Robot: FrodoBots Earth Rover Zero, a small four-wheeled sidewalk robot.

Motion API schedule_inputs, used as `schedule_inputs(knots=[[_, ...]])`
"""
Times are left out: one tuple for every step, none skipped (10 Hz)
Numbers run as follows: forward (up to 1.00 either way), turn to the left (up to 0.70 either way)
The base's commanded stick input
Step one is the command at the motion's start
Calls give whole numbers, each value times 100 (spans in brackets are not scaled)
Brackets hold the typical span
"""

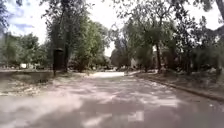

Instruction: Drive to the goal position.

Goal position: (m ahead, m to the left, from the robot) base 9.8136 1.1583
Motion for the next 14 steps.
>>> schedule_inputs(knots=[[85,0],[85,0],[85,0],[85,0],[85,0],[85,0],[85,0],[85,0],[85,0],[85,0],[85,0],[85,0],[85,0],[85,0]])
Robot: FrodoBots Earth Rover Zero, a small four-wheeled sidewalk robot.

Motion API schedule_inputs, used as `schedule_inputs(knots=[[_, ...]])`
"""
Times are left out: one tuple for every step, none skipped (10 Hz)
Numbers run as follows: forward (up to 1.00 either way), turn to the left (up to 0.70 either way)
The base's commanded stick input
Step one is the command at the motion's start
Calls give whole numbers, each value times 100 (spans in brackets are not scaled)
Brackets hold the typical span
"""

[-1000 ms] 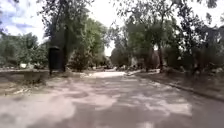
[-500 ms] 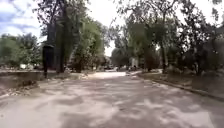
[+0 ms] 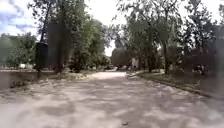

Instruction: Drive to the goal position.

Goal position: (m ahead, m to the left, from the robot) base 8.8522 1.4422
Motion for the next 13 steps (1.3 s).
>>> schedule_inputs(knots=[[85,0],[85,0],[85,0],[85,-15],[85,-32],[85,0],[85,0],[85,0],[85,0],[85,0],[85,0],[85,0],[85,0]])
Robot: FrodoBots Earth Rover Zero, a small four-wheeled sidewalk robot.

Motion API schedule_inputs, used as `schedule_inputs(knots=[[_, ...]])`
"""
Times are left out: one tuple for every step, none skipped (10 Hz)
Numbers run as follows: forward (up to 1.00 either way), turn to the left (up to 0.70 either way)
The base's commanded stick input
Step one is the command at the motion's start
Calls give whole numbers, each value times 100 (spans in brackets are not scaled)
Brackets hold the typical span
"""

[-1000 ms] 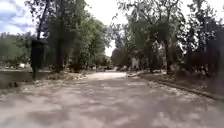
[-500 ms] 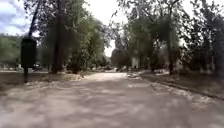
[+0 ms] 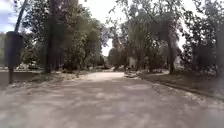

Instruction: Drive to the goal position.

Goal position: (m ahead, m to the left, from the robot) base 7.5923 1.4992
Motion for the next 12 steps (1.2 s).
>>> schedule_inputs(knots=[[85,0],[85,0],[85,0],[85,0],[85,0],[85,0],[85,0],[85,0],[85,0],[85,0],[85,0],[85,0]])
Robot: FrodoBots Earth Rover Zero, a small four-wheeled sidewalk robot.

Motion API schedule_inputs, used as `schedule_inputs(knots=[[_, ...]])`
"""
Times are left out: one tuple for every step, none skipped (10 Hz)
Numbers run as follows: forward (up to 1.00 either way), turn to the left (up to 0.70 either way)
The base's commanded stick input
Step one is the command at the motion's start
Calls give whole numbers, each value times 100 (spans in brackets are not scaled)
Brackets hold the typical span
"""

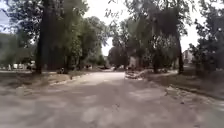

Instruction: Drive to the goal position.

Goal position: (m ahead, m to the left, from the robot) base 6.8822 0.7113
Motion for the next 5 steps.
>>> schedule_inputs(knots=[[85,0],[85,0],[85,0],[85,0],[85,0]])
